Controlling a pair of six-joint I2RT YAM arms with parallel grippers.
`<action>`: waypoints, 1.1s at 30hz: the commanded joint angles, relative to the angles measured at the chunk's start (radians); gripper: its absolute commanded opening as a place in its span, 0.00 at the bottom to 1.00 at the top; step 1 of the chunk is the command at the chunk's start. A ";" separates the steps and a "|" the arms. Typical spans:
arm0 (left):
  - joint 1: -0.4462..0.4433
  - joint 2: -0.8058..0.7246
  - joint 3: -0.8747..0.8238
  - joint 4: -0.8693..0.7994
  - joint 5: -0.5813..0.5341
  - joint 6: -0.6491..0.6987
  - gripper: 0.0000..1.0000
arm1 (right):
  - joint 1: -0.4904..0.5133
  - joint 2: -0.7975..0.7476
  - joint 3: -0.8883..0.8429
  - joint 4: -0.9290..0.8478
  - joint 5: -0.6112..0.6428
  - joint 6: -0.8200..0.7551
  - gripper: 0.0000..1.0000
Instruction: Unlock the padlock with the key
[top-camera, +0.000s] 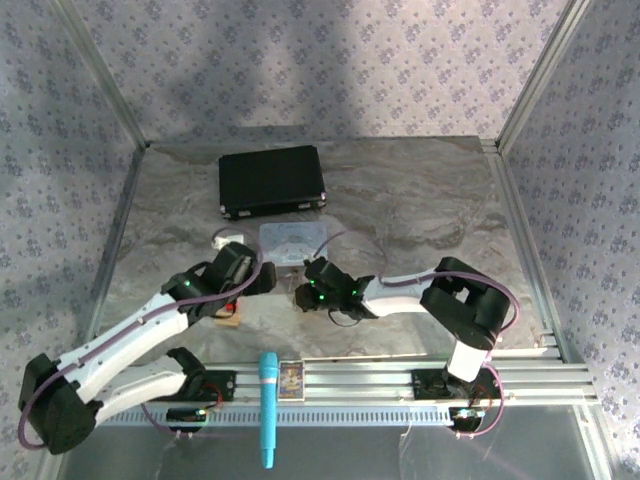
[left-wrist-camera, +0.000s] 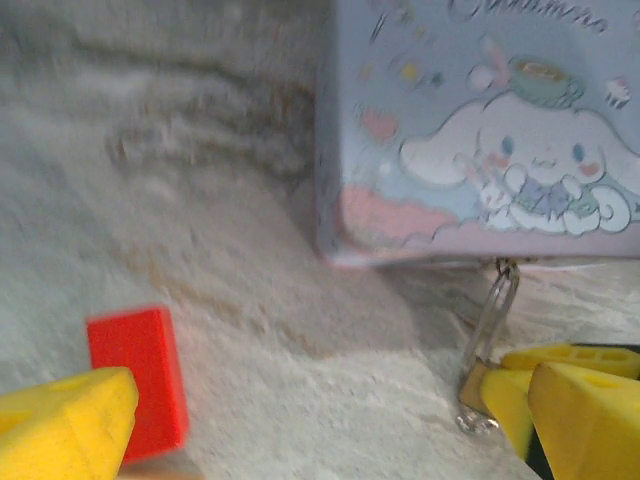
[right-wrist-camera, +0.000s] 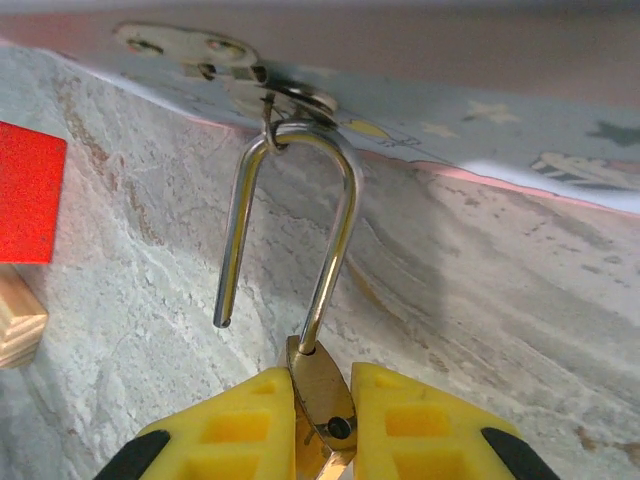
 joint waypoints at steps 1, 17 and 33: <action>-0.044 0.105 0.129 -0.012 -0.147 0.266 1.00 | -0.034 -0.005 -0.081 -0.007 -0.038 0.032 0.06; -0.118 0.564 0.349 0.007 -0.137 0.681 0.92 | -0.142 -0.063 -0.274 0.239 -0.154 0.131 0.03; -0.181 0.690 0.345 -0.089 -0.155 0.679 0.70 | -0.156 -0.006 -0.270 0.407 -0.160 0.207 0.00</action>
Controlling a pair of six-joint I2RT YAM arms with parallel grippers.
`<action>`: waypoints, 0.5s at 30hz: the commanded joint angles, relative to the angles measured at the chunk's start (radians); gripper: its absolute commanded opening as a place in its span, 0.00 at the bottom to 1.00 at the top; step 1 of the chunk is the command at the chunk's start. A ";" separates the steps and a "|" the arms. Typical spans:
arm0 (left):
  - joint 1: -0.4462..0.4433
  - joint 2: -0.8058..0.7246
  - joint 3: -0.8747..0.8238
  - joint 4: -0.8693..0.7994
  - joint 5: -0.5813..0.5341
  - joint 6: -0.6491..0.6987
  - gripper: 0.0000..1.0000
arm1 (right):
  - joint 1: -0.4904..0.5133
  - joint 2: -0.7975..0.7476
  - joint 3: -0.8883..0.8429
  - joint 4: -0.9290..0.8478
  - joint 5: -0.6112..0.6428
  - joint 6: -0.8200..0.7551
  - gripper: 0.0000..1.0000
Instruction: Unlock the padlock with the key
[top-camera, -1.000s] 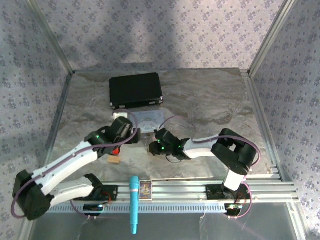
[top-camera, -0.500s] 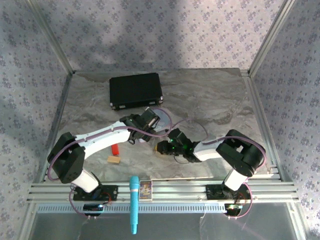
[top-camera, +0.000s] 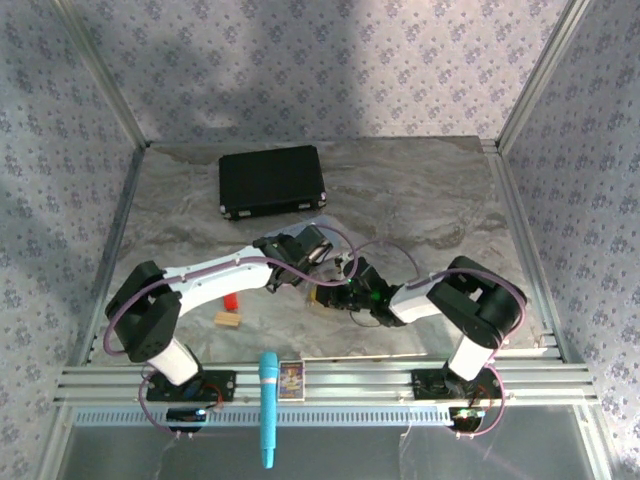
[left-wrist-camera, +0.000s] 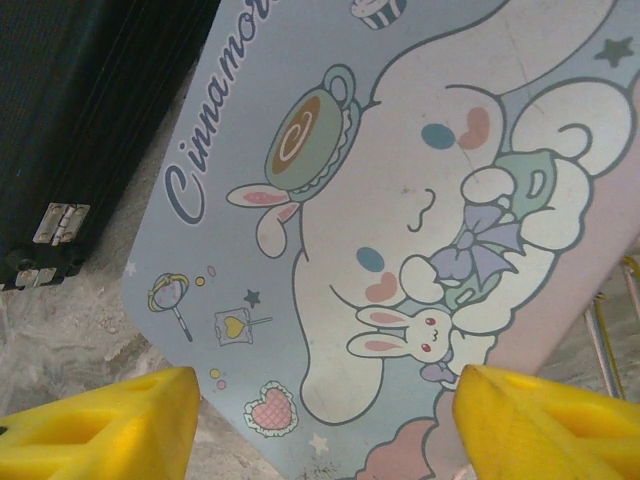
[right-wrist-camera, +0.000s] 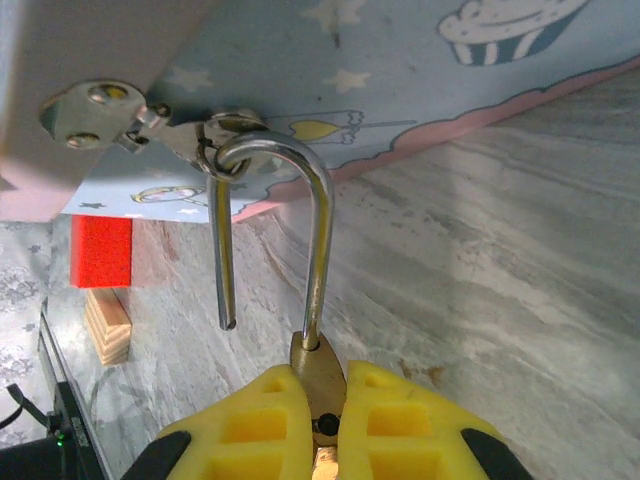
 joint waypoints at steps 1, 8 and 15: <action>-0.003 0.054 -0.024 -0.097 0.054 0.019 0.70 | -0.001 0.033 0.006 -0.014 0.057 0.036 0.00; -0.007 -0.034 -0.011 -0.130 0.052 0.027 0.85 | 0.003 0.005 -0.011 -0.012 0.078 0.042 0.00; -0.039 0.004 -0.016 -0.074 0.086 0.036 0.87 | 0.009 0.020 -0.004 -0.001 0.086 0.054 0.00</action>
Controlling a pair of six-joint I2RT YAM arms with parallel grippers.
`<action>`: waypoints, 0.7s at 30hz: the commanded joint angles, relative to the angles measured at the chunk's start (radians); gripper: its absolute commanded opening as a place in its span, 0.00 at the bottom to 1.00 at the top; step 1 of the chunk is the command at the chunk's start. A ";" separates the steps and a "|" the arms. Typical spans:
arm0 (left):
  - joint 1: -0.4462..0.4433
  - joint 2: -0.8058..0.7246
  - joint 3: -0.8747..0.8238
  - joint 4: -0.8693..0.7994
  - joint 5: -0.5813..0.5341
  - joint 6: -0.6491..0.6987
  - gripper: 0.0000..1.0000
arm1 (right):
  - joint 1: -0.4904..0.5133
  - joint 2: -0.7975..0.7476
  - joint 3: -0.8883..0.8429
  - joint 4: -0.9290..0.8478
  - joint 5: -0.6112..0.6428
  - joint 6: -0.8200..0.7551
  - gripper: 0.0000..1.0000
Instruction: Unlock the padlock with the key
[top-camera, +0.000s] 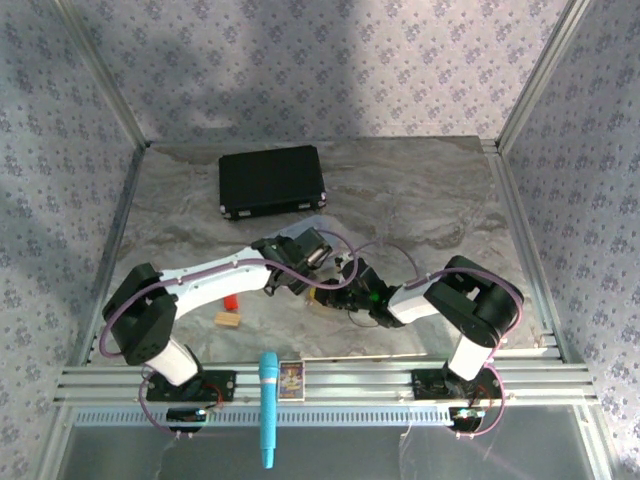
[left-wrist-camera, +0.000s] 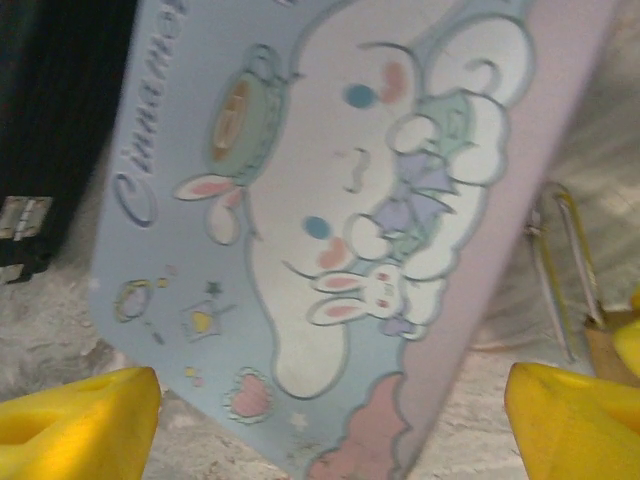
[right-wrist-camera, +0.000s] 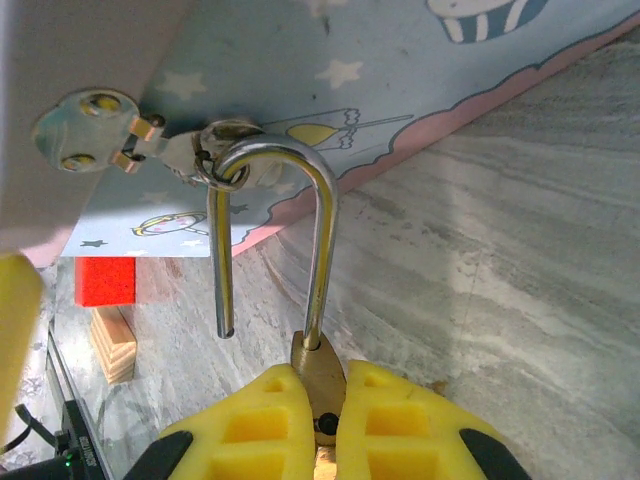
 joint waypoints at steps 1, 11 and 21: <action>-0.018 0.028 -0.013 -0.027 0.027 0.014 0.83 | 0.001 0.014 -0.004 -0.019 0.056 0.016 0.00; -0.012 0.105 -0.032 -0.091 -0.064 0.016 0.63 | -0.009 0.024 -0.013 0.050 0.036 0.055 0.00; -0.012 0.121 -0.059 -0.081 -0.040 0.030 0.50 | -0.003 0.026 -0.031 0.175 0.089 0.139 0.00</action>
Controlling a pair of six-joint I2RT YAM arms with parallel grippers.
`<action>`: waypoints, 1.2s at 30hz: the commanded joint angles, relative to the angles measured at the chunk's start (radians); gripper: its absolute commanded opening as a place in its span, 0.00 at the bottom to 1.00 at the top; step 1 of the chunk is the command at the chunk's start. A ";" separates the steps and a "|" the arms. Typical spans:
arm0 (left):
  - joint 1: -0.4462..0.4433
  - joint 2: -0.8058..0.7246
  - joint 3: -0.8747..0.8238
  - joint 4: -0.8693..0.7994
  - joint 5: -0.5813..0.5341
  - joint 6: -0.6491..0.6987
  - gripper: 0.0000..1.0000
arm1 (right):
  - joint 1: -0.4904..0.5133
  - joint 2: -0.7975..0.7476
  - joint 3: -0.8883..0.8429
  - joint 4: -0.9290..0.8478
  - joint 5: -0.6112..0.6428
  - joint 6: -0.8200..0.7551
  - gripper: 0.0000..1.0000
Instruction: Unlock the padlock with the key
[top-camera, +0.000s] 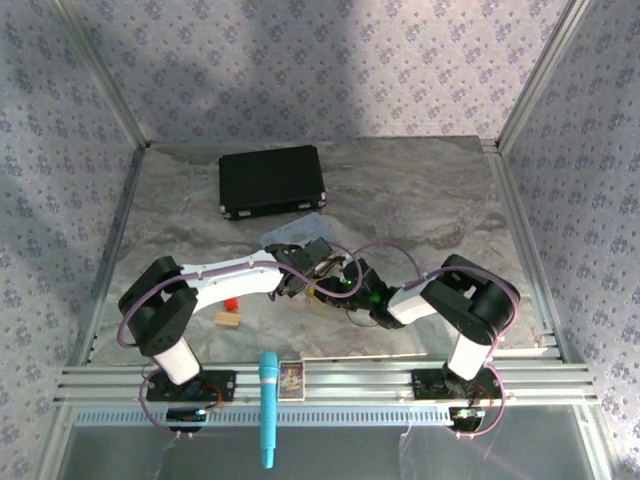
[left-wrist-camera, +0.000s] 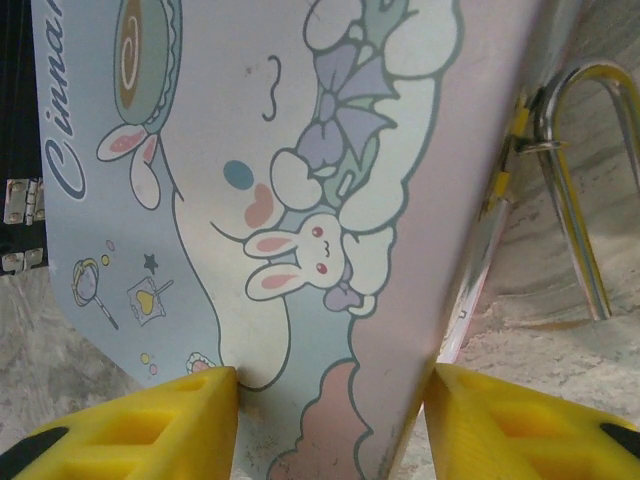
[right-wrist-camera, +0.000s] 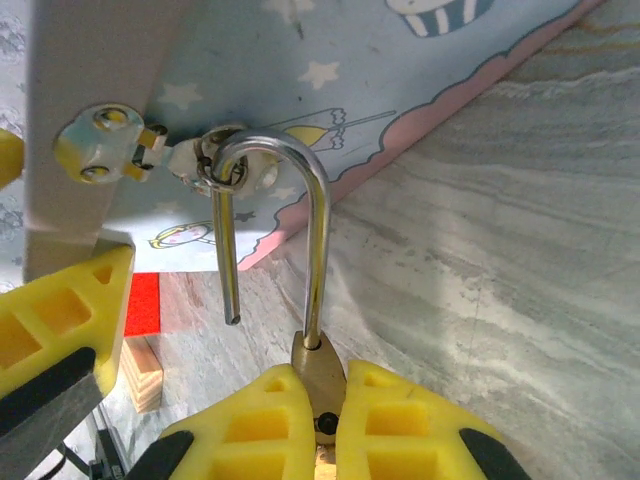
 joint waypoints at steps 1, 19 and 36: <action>0.007 0.032 -0.048 -0.044 0.073 0.007 0.50 | -0.001 0.009 -0.008 0.088 0.065 0.051 0.00; 0.002 0.021 -0.054 -0.039 0.088 0.026 0.48 | -0.060 0.067 0.024 0.204 0.093 0.107 0.00; 0.001 0.011 -0.068 0.000 0.054 -0.018 0.51 | -0.132 -0.004 0.019 0.055 0.011 0.072 0.00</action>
